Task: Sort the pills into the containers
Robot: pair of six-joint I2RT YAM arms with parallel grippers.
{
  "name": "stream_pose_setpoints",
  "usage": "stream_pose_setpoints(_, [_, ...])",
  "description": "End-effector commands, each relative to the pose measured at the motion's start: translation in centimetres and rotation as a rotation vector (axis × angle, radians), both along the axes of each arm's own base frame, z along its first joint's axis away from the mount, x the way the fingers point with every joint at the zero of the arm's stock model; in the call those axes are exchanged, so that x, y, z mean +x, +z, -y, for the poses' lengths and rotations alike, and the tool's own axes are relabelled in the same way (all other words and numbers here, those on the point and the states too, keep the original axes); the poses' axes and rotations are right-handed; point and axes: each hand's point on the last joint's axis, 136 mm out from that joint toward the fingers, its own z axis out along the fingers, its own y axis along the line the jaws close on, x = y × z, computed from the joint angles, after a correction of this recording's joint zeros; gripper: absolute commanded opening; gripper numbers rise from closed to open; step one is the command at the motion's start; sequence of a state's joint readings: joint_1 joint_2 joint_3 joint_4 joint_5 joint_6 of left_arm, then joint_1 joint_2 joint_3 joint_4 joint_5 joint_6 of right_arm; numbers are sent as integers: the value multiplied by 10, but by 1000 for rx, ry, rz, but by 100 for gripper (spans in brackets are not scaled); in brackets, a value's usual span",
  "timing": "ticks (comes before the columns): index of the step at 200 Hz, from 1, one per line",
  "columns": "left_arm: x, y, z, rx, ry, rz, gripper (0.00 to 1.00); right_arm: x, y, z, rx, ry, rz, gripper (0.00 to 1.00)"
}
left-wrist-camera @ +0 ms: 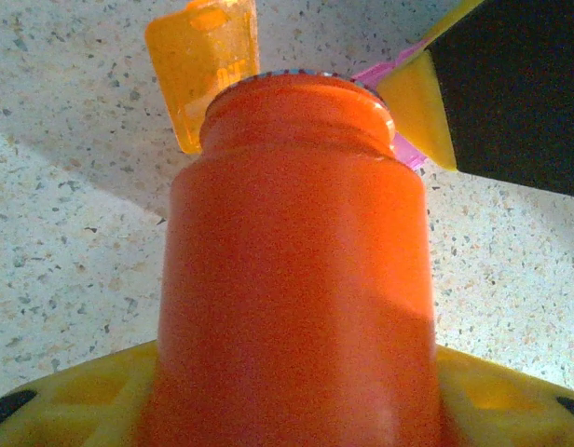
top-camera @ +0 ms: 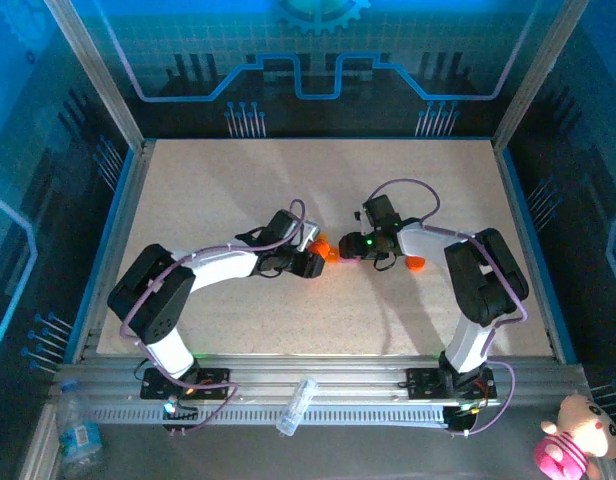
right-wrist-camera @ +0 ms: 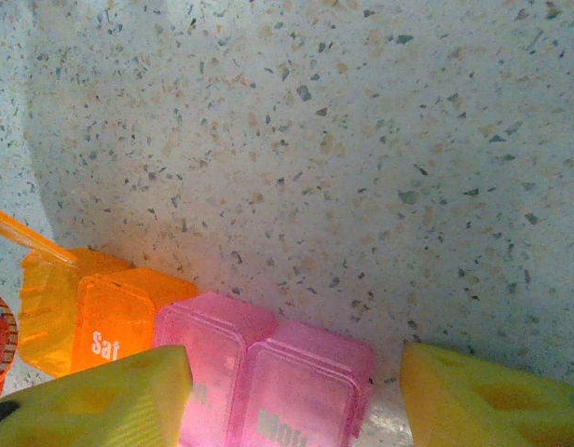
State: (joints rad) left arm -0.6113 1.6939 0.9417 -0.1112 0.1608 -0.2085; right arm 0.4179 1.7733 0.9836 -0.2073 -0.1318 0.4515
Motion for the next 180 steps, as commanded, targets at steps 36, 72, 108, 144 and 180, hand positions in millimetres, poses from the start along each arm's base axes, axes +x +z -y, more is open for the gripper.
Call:
stream_pose_setpoints(36, [-3, 4, -2, 19, 1, -54, 0, -6, -18, 5, -36, -11, -51, 62])
stream_pose_setpoints(72, [-7, -1, -5, 30, 1, -76, 0, -6, -17, 5, -35, -11, -50, 62])
stream_pose_setpoints(108, [-8, -2, -6, 30, 3, -97, 0, -5, -16, 4, -33, -13, -47, 62])
stream_pose_setpoints(144, [-8, -1, -3, 32, -12, -127, 0, -5, -16, 4, -34, -14, -47, 62])
stream_pose_setpoints(180, [-8, 0, -2, 44, -15, -146, 0, -5, -16, 5, -35, -15, -49, 62])
